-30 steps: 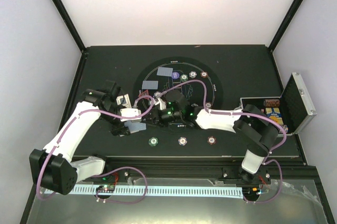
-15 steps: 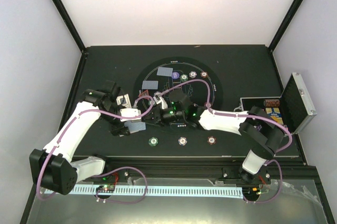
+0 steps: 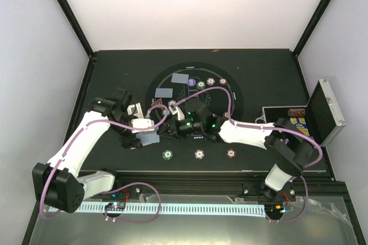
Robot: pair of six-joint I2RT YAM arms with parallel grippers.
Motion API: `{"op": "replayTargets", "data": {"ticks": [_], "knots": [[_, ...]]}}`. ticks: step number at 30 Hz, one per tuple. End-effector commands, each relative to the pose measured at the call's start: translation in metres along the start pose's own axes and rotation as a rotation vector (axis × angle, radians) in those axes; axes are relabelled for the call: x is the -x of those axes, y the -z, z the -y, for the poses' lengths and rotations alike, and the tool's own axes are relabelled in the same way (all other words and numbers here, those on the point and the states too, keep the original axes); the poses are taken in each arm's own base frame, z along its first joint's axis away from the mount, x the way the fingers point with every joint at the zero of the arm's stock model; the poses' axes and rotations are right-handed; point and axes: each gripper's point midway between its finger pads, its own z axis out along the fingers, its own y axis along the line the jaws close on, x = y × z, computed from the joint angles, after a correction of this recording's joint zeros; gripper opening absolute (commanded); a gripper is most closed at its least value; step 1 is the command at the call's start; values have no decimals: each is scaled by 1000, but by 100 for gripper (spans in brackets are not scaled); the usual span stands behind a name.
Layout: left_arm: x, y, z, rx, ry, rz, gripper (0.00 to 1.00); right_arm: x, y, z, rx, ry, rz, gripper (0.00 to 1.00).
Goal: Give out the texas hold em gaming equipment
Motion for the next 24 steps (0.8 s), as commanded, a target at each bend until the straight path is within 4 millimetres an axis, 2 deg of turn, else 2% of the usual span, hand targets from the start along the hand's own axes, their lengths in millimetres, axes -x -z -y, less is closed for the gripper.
{"op": "replayTargets", "data": {"ticks": [1, 17, 24], "knots": [[1, 2, -1, 11, 3, 0, 2, 0, 9, -4, -16, 24, 15, 1], [-1, 0, -1, 10, 5, -10, 2, 5, 32, 1, 16, -5, 44, 1], [-2, 0, -2, 11, 5, -13, 2, 10, 52, 4, 59, -22, 67, 1]]}}
